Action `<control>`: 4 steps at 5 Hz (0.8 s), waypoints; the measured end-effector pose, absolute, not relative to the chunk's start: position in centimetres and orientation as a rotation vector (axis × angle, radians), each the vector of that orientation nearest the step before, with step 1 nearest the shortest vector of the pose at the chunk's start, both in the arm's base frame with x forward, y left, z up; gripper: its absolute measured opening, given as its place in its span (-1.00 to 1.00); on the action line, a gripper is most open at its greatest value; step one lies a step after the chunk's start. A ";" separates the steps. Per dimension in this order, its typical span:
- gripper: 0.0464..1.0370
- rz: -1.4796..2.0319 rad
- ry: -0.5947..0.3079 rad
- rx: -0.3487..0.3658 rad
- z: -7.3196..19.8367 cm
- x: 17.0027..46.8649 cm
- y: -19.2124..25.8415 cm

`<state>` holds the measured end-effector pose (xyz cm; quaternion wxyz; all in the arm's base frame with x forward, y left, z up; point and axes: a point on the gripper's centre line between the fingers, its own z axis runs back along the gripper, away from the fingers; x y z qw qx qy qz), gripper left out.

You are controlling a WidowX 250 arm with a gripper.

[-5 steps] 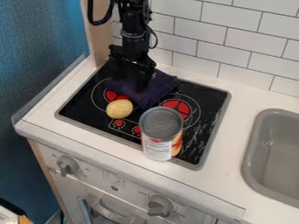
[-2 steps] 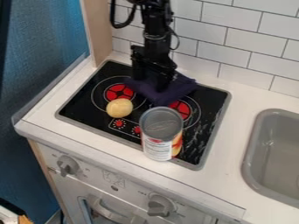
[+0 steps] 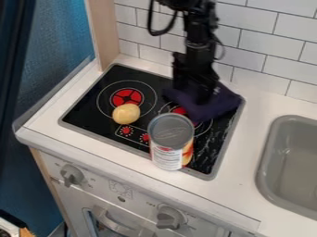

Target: Move the towel on the right side of the burner

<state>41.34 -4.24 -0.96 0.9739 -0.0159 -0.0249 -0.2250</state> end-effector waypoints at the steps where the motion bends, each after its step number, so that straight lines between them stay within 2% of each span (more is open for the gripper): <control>1: 0.93 -0.526 -0.048 -0.041 -1.0 41.0 -6.3; 2: 0.93 -0.569 -0.043 -0.043 -0.8 40.8 -7.9; 4: 0.93 -0.598 -0.031 -0.025 -0.1 40.9 -8.0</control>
